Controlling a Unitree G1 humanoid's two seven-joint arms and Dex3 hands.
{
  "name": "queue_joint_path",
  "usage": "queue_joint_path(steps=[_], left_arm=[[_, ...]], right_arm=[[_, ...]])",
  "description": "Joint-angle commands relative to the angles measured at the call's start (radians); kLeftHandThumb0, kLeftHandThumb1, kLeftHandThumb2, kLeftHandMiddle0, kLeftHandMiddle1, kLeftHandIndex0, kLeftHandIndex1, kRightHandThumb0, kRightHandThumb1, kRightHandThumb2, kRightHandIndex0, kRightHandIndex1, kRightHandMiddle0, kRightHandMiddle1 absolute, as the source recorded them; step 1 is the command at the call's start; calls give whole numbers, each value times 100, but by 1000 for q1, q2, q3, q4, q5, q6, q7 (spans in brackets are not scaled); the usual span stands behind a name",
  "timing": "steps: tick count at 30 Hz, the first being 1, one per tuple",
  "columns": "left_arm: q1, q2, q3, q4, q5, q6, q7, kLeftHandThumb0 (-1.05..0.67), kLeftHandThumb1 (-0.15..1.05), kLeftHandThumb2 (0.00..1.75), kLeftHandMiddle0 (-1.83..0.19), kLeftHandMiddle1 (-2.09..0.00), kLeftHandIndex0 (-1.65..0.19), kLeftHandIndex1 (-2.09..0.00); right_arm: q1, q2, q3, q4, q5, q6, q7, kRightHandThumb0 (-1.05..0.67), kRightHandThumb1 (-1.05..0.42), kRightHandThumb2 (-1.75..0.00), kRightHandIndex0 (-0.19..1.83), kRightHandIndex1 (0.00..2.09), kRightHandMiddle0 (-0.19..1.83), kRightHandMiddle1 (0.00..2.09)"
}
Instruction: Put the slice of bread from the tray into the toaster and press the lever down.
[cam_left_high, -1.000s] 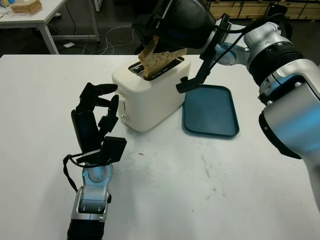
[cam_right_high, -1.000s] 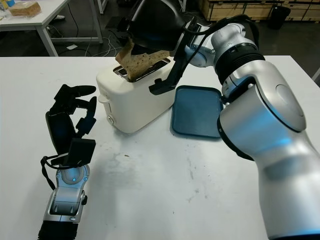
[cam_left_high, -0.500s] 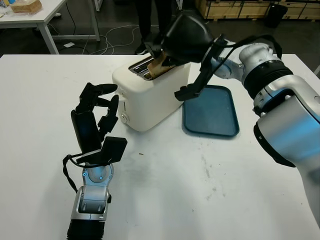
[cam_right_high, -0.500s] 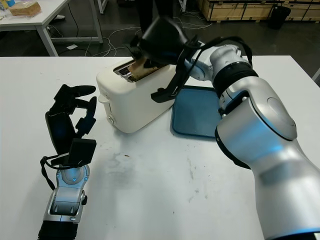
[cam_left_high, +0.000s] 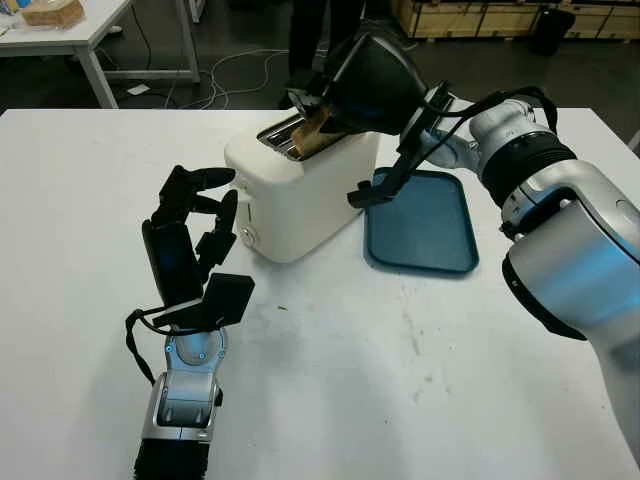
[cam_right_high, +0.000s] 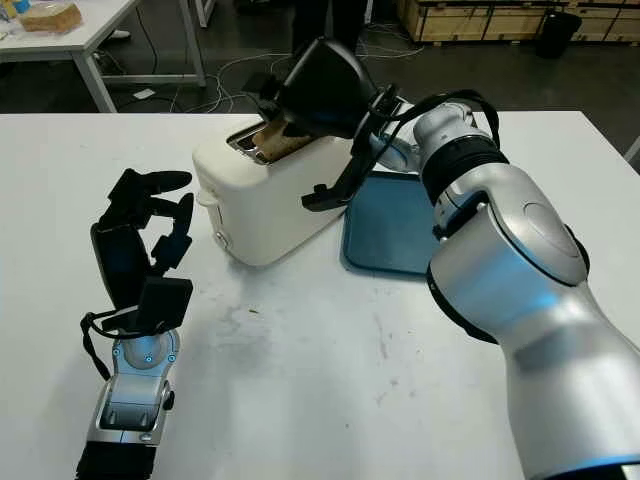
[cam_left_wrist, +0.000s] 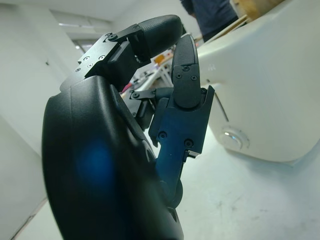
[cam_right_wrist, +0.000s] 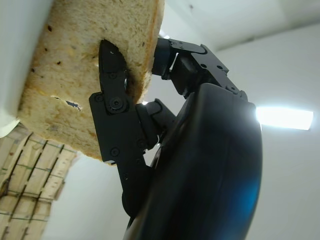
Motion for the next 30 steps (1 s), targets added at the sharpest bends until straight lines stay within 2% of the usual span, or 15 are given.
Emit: queue_joint_path(steps=[1, 6, 12, 17, 21, 24, 30], left_arm=[[9, -2, -3, -4, -2, -9, 5, -34, 92, 26, -52, -153, -63, -96], [12, -2, -5, -4, -1, -8, 3, -34, 92, 27, -52, -152, -63, -95], [8, 1, -3, 9, -5, -23, 8, -33, 92, 27, -51, -149, -63, -95], [8, 1, -5, 8, 5, -20, 15, -35, 92, 27, -53, -151, -64, -95], [8, 1, -6, 9, 0, -26, 14, -34, 92, 27, -52, -151, -63, -95], [8, 1, -5, 8, -1, -24, 13, -34, 92, 27, -51, -151, -63, -95], [9, 1, -5, 5, 6, -16, 15, -35, 92, 27, -51, -152, -63, -95]], right_arm=[[-1, 12, -33, -1, 38, -14, 14, -36, -92, -33, 95, 175, 67, 175], [-6, 27, -101, -5, 98, -22, 65, -40, -92, -48, 96, 175, 69, 175], [3, 35, -169, -7, 155, -20, 161, -42, -92, -43, 95, 175, 71, 175], [18, 35, -178, -6, 146, -1, 184, -40, -92, -44, 96, 175, 71, 175], [33, 36, -180, -3, 142, 17, 224, -38, -92, -34, 95, 175, 71, 175], [49, 35, -177, -2, 138, 29, 254, -38, -92, -34, 94, 175, 70, 175], [96, 44, -238, -2, 206, 5, 342, -39, -92, -33, 93, 175, 69, 175]])
